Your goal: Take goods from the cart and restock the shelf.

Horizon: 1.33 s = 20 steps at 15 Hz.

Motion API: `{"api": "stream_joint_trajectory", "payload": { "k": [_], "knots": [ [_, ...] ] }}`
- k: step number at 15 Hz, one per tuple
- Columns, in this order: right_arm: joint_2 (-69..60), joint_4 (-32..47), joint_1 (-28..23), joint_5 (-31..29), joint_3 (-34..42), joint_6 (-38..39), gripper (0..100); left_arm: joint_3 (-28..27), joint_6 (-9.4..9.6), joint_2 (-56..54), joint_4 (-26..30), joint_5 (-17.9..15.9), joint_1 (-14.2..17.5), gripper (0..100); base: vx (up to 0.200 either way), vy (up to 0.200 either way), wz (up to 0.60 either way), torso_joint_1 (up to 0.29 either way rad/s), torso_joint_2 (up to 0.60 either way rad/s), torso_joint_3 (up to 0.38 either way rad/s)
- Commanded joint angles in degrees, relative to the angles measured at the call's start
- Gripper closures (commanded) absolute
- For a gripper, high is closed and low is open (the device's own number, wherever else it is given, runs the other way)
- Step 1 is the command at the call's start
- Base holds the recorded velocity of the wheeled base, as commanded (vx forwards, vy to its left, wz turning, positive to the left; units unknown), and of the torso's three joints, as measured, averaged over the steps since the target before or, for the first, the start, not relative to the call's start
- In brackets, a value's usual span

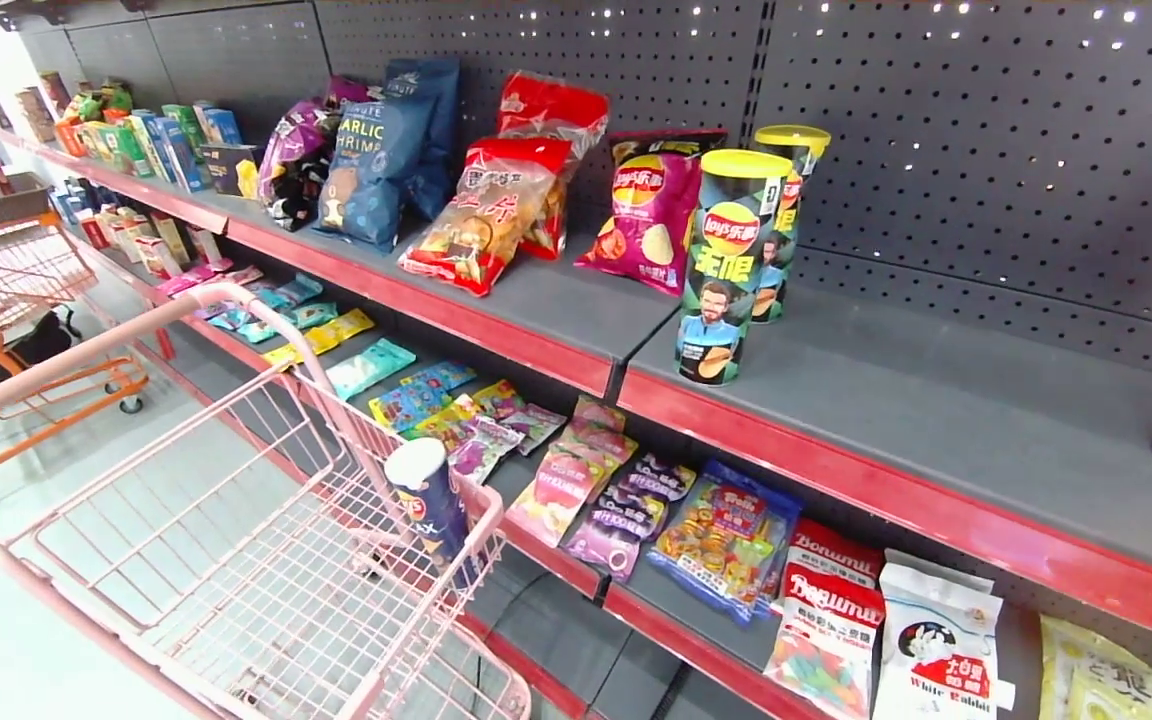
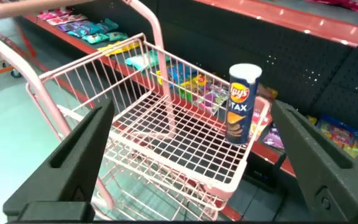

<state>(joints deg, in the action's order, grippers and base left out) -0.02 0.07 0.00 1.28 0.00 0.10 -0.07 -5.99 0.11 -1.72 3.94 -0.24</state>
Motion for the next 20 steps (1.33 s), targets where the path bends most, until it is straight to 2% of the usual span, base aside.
{"api": "stream_joint_trajectory", "payload": {
  "k": [1,5,6,7,8,10,11,12,13,14,15,17,18,19,20],
  "knots": [
    [0.0,0.0,0.0,0.0,0.0,0.0,0,0.0,0.01,0.0,0.0,0.0,0.1,0,0.000,0.000,0.00,-0.198,0.53,0.330],
    [0.0,0.0,0.0,0.0,0.0,0.0,0,-0.1,0.01,0.0,0.0,0.0,0.1,0,0.000,0.000,0.00,-0.199,0.55,0.344],
    [0.0,0.0,0.0,0.0,0.0,0.0,0,-0.3,0.10,0.1,0.1,-1.3,0.0,0,0.000,0.000,0.00,-0.163,0.53,0.344],
    [0.0,0.0,0.0,0.0,0.0,-0.1,0,-4.1,0.01,2.9,-0.5,-4.2,-0.8,0,0.000,0.000,0.00,-0.110,0.35,0.232],
    [0.0,0.0,0.0,0.0,0.0,-0.1,0,-13.2,-1.49,13.2,-0.7,-5.2,-2.7,0,0.000,0.000,0.00,-0.066,0.19,0.129],
    [0.0,0.0,0.0,0.0,0.0,-0.1,0,-25.6,-7.81,27.8,-2.4,-5.2,-3.8,0,0.000,0.000,0.00,-0.036,0.09,0.068],
    [0.0,0.0,0.0,0.0,0.0,-0.1,0,-31.4,-6.67,40.1,-6.0,-5.2,-3.6,0,0.000,0.000,0.00,0.000,0.00,0.000],
    [0.0,0.0,0.0,0.0,0.0,-0.1,0,-31.0,-2.80,45.9,-9.4,-5.3,-3.4,0,0.000,0.000,0.00,0.000,0.00,0.000],
    [0.0,0.0,0.0,0.0,0.0,-0.1,0,-30.2,-2.01,51.5,-12.2,-5.3,-3.4,0,0.000,0.000,0.00,0.000,0.00,0.000],
    [0.0,0.0,0.0,0.0,0.0,-0.2,0,-29.3,-3.42,59.0,-16.7,-5.6,-3.0,0,0.000,0.000,0.00,0.000,0.00,0.000],
    [0.0,0.0,0.0,0.0,0.0,-0.1,0,-26.4,-3.51,68.4,-24.6,-7.8,-2.9,0,0.000,0.000,0.00,0.000,0.00,0.000],
    [0.0,0.0,0.0,0.0,0.0,-0.2,0,-21.5,-2.63,79.9,-36.2,-15.7,-2.8,0,0.000,0.000,0.00,0.000,0.00,0.000],
    [0.0,0.0,0.0,0.0,0.0,-0.2,0,-20.6,-1.22,84.0,-39.3,-17.7,-2.5,0,0.000,0.000,0.00,0.000,0.00,0.000],
    [0.0,0.0,0.0,0.0,0.0,-0.2,0,-19.4,1.77,90.9,-45.5,-18.9,-2.3,0,0.000,0.000,0.00,0.000,0.00,0.000],
    [0.0,0.0,0.0,0.0,0.0,-0.1,0,-19.0,3.17,95.4,-51.0,-19.4,-2.3,0,0.000,0.000,0.00,0.000,0.00,0.000]
  ]
}}
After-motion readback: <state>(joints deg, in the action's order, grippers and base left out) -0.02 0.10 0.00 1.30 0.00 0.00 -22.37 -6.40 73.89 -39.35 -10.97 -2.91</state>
